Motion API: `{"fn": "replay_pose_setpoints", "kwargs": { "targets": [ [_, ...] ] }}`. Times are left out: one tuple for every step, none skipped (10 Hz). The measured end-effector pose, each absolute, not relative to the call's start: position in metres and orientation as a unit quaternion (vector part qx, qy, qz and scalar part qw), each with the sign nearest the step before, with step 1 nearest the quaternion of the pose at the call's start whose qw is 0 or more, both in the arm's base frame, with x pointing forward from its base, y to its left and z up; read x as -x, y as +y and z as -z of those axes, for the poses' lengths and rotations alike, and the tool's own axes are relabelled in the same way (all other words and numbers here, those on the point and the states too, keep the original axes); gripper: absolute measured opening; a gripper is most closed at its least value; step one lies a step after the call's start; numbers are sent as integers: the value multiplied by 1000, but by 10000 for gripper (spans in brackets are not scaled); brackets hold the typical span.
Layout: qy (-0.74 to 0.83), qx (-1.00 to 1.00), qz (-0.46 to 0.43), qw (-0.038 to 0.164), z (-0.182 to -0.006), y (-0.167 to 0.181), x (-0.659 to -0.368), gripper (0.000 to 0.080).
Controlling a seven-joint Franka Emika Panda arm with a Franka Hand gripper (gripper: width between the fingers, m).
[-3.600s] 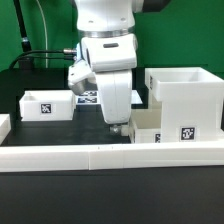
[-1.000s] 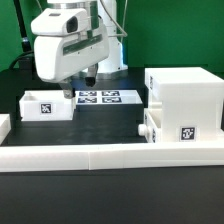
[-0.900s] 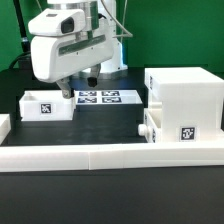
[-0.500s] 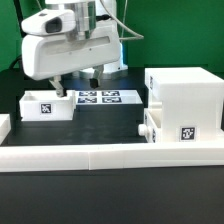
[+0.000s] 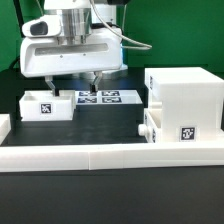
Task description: Assemble drawer
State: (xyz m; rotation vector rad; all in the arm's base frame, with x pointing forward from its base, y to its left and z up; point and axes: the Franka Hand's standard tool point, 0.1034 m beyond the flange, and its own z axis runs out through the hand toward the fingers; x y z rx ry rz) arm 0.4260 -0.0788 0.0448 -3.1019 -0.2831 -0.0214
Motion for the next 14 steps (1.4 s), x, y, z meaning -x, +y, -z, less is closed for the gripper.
{"fn": "replay_pose_setpoints", "kwargs": {
  "targets": [
    [-91,996,7,13,-45,-79,-426,649],
    [-91,996,7,14,-45,-79,-426,649],
    [-92,996,6,14,-44,-79,-426,649],
    [-93,996,7,13,-43,-79,-424,649],
    [-90,996,17,9,-37,-79,-418,649],
    [-84,996,22,7,-30,-80,-407,649],
    [-76,997,24,6,-24,-79,-401,649],
    [-75,997,26,6,-16,-79,-396,649],
    [-76,997,28,5,-11,-80,-394,649],
    [-79,996,28,5,-7,-80,-392,649],
    [-84,996,29,4,-6,-82,-393,649],
    [-86,996,30,4,-5,-83,-392,649],
    [-87,996,30,4,-5,-82,-393,618],
    [-88,996,30,4,-5,-82,-393,618]
  ]
}}
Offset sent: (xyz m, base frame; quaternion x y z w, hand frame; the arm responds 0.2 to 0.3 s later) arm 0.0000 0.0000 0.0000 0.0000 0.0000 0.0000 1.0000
